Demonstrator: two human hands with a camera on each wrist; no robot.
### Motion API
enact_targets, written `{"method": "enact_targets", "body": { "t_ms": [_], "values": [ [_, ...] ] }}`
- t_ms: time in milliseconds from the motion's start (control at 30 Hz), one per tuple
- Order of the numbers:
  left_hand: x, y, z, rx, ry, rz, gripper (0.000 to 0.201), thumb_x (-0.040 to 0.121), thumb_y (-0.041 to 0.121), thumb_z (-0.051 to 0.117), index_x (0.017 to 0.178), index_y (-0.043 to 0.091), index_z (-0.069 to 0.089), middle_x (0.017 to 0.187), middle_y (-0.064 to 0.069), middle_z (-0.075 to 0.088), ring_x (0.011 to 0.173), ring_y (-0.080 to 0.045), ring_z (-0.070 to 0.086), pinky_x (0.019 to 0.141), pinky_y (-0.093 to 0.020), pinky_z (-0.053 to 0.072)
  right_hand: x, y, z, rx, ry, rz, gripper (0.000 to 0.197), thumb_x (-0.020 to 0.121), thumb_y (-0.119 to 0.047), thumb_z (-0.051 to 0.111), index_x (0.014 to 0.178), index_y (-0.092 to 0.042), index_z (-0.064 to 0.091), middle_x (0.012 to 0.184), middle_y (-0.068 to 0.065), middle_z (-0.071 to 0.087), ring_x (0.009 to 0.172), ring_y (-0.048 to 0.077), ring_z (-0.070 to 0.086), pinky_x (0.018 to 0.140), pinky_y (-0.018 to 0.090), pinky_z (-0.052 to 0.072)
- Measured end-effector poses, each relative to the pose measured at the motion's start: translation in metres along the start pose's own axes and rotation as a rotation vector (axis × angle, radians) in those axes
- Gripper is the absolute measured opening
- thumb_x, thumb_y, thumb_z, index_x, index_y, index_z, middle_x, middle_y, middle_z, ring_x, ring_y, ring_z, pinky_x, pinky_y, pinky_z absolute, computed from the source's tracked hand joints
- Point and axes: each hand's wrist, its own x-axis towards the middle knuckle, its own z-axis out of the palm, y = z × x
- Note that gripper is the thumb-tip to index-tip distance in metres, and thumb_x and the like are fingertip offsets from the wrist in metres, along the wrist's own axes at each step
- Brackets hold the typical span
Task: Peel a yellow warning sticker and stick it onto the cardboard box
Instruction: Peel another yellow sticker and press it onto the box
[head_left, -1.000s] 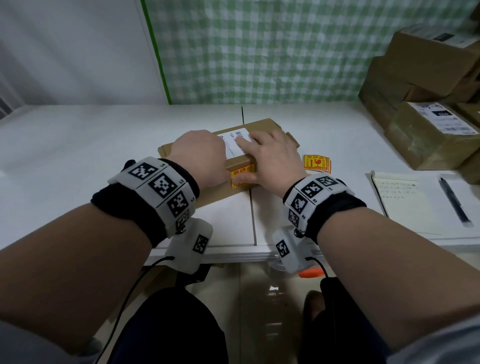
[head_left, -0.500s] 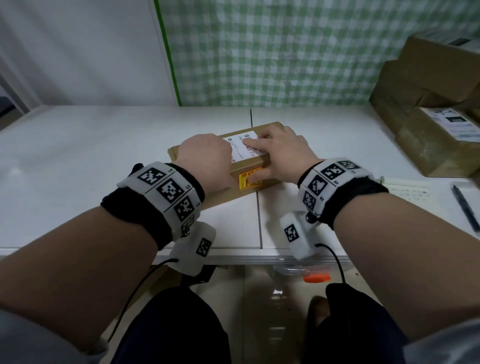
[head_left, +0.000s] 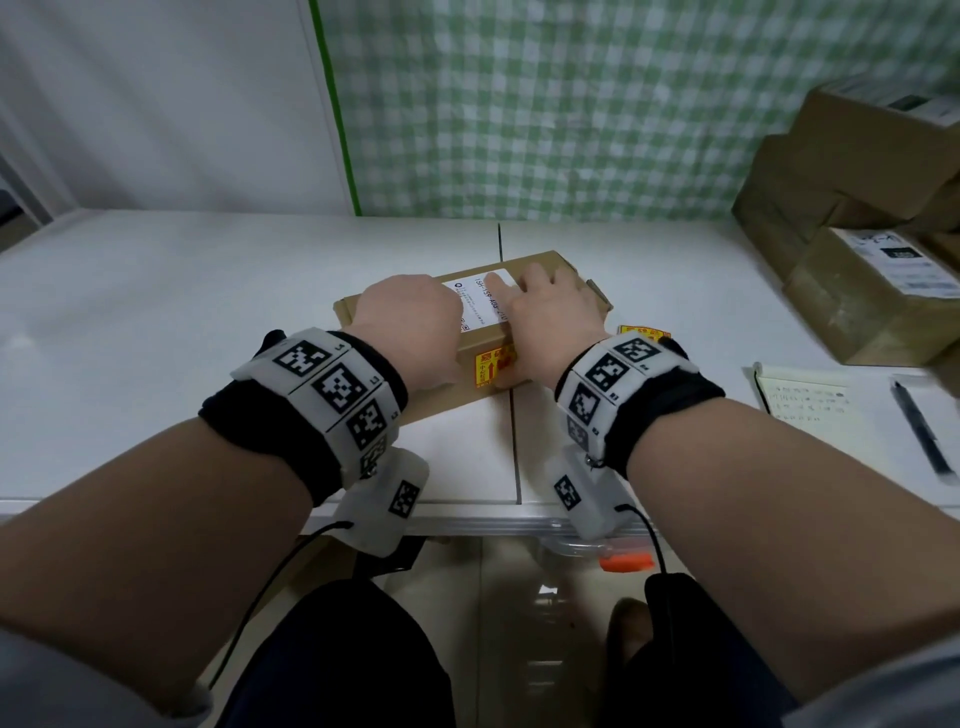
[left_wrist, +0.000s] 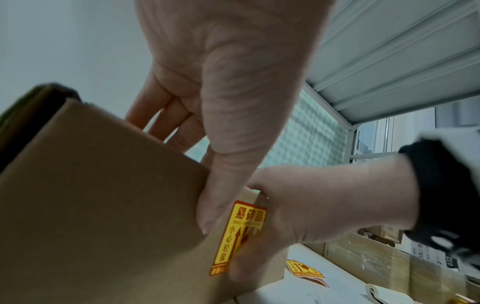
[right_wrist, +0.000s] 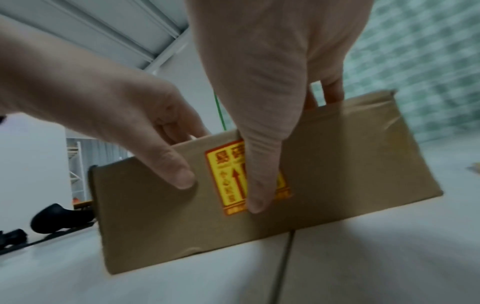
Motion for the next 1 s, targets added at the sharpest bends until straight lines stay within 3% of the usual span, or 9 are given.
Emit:
{"method": "enact_targets", "body": {
  "t_ms": [167,267,333,533,633,733,800,867,1000],
  "values": [
    [-0.004,0.000,-0.003,0.004,-0.004,-0.011,0.035,0.077,0.042,0.058,0.102,0.017,0.060,0.064,0.002,0.032,0.074,-0.022,0.044,0.053,-0.031,0.029,0.002,-0.020,0.002,-0.023,-0.016,0.063,0.111,0.054,-0.055,0.081,0.139,-0.010,0.025,0.125,0.020,0.046,0.111,0.038,0.050,0.079,0.044,0.044],
    [-0.006,0.001,-0.004,-0.006,-0.014,-0.009,0.036,0.078,0.042,0.058,0.104,0.017,0.059,0.065,0.002,0.032,0.075,-0.022,0.043,0.054,-0.031,0.030,0.005,-0.011,-0.004,0.013,-0.005,0.008,0.078,0.074,-0.047,0.071,0.134,-0.013,0.034,0.116,0.015,0.051,0.100,0.034,0.055,0.064,0.036,0.038],
    [-0.008,0.001,-0.005,-0.020,-0.017,-0.022,0.036,0.078,0.041,0.058,0.106,0.017,0.058,0.065,0.002,0.032,0.075,-0.022,0.043,0.054,-0.031,0.031,0.004,-0.001,-0.010,-0.001,-0.024,-0.047,0.079,0.070,-0.060,0.067,0.130,-0.017,0.037,0.110,0.011,0.053,0.097,0.032,0.057,0.062,0.034,0.037],
    [-0.008,-0.010,0.000,-0.189,-0.085,-0.047,0.059,0.072,0.054,0.058,0.125,0.029,0.049,0.098,-0.003,0.049,0.093,-0.023,0.049,0.070,-0.037,0.046,-0.006,0.016,-0.014,0.058,-0.033,-0.111,0.067,0.078,-0.059,0.058,0.132,-0.021,0.042,0.114,0.008,0.053,0.104,0.029,0.055,0.077,0.037,0.045],
    [-0.006,-0.029,0.006,-0.328,-0.249,-0.162,0.098,0.057,0.065,0.064,0.142,0.045,0.021,0.137,-0.011,0.035,0.130,-0.035,0.030,0.098,-0.052,0.041,-0.013,0.023,-0.012,0.194,-0.006,-0.100,0.064,0.083,-0.054,0.056,0.137,-0.023,0.042,0.120,0.004,0.054,0.109,0.027,0.053,0.087,0.038,0.046],
    [-0.014,-0.043,0.009,-0.483,-0.308,-0.234,0.118,0.042,0.065,0.069,0.143,0.046,0.013,0.136,-0.012,0.028,0.126,-0.037,0.034,0.100,-0.051,0.040,-0.018,0.027,-0.010,0.288,0.063,-0.062,0.055,0.083,-0.057,0.051,0.126,-0.023,0.053,0.114,0.001,0.058,0.107,0.024,0.054,0.082,0.037,0.048],
    [-0.018,-0.044,0.010,-0.594,-0.279,-0.232,0.117,0.037,0.062,0.071,0.141,0.047,0.020,0.126,-0.009,0.031,0.116,-0.033,0.044,0.097,-0.046,0.045,-0.020,0.026,-0.008,0.303,0.078,-0.043,0.056,0.084,-0.058,0.049,0.126,-0.023,0.053,0.119,0.001,0.056,0.111,0.024,0.052,0.084,0.036,0.046],
    [-0.020,-0.045,0.011,-0.679,-0.229,-0.245,0.115,0.035,0.062,0.073,0.139,0.045,0.027,0.122,-0.006,0.036,0.112,-0.029,0.048,0.093,-0.041,0.048,-0.023,0.023,-0.008,0.337,0.135,-0.047,0.062,0.086,-0.057,0.047,0.138,-0.024,0.042,0.137,0.003,0.047,0.127,0.026,0.041,0.099,0.039,0.039],
    [-0.024,-0.053,0.004,-1.042,-0.223,-0.325,0.074,0.061,0.050,0.076,0.129,0.031,0.050,0.121,0.001,0.052,0.108,-0.022,0.050,0.077,-0.033,0.047,-0.035,0.012,-0.015,0.358,0.208,-0.145,0.089,0.083,-0.069,0.035,0.151,-0.022,0.004,0.161,0.002,0.001,0.148,0.023,0.002,0.120,0.043,0.009]
  ]
}}
